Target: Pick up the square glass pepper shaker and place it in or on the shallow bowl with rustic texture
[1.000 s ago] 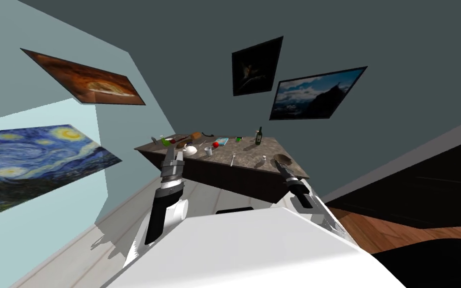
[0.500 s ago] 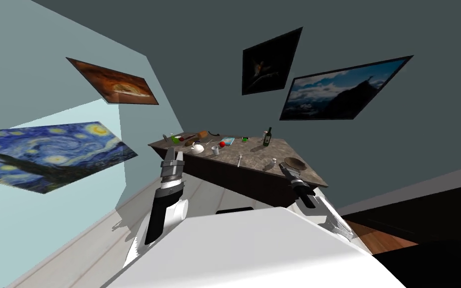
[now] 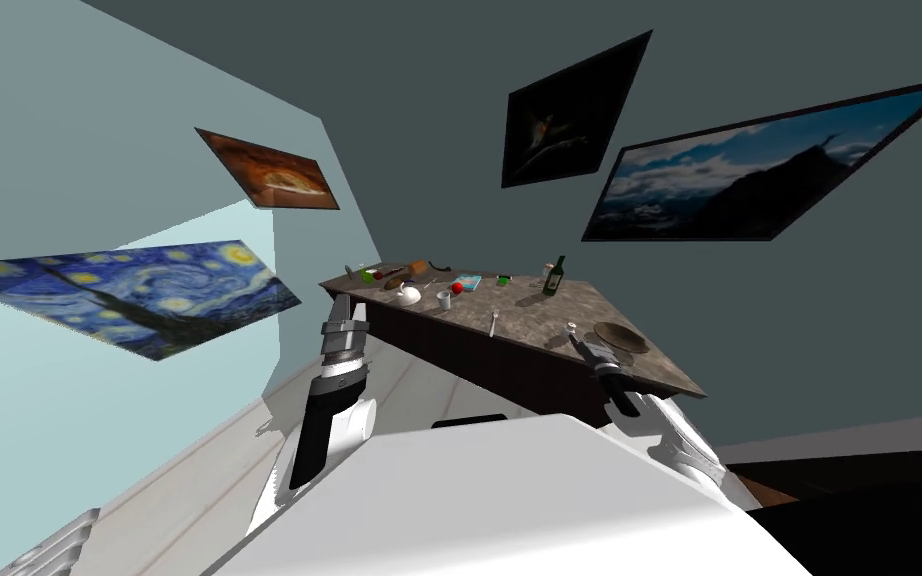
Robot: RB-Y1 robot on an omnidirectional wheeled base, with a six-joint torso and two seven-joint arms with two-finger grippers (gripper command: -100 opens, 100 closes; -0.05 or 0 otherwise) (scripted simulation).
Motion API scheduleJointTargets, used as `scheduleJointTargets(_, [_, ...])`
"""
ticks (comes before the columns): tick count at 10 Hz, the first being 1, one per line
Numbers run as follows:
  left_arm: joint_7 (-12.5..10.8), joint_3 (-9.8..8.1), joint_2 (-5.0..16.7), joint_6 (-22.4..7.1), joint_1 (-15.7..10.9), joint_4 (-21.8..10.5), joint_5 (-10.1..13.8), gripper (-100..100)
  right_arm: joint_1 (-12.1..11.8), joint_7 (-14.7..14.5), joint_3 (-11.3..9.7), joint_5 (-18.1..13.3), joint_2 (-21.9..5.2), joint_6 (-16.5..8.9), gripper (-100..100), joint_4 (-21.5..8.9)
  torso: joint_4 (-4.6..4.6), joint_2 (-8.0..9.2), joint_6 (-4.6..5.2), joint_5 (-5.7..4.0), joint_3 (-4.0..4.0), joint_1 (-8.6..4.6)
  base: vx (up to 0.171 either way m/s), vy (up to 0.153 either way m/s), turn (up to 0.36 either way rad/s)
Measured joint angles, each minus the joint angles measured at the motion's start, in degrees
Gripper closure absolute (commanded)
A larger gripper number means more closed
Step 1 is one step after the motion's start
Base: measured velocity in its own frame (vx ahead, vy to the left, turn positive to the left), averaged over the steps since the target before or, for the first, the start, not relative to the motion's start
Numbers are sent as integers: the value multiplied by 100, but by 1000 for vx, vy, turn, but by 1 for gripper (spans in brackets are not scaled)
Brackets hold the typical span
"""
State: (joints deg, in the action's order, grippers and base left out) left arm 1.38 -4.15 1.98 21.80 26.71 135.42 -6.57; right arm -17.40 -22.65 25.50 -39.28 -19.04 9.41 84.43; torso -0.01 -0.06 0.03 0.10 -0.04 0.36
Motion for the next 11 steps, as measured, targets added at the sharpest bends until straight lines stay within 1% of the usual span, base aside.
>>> scheduleJointTargets(1, [0,0,0,0,0,0,0,0,50,-74,79,-121,-96,-68,-100,-164,0,1,1,0,0,-1,44,81,162])
scheduleJointTargets(2, [0,0,0,0,0,0,0,0,59,-179,191,-244,-128,-68,-100,-320,0,5,2,-1,2,-4,25,90,145])
scheduleJointTargets(4, [0,0,0,0,0,0,0,0,138,-357,343,-469,-251,-129,-100,-602,2,13,3,0,7,-4,35,77,112])
scheduleJointTargets(7, [0,-1,0,0,0,0,0,0,204,-539,479,-728,-418,-257,-100,-849,2,12,4,-3,6,-13,34,54,85])
scheduleJointTargets(9, [0,-1,1,0,0,0,0,0,274,-636,598,-848,-537,-251,-100,-1072,3,18,3,-4,10,-20,12,26,53])
scheduleJointTargets(10, [0,-1,1,0,0,0,0,0,280,-648,607,-854,-544,-245,0,-1088,4,23,6,-6,13,-27,0,0,0])
scheduleJointTargets(11, [0,-1,1,0,0,0,0,0,279,-647,606,-854,-543,-246,-100,-1086,5,26,6,-7,14,-31,76,-69,24])
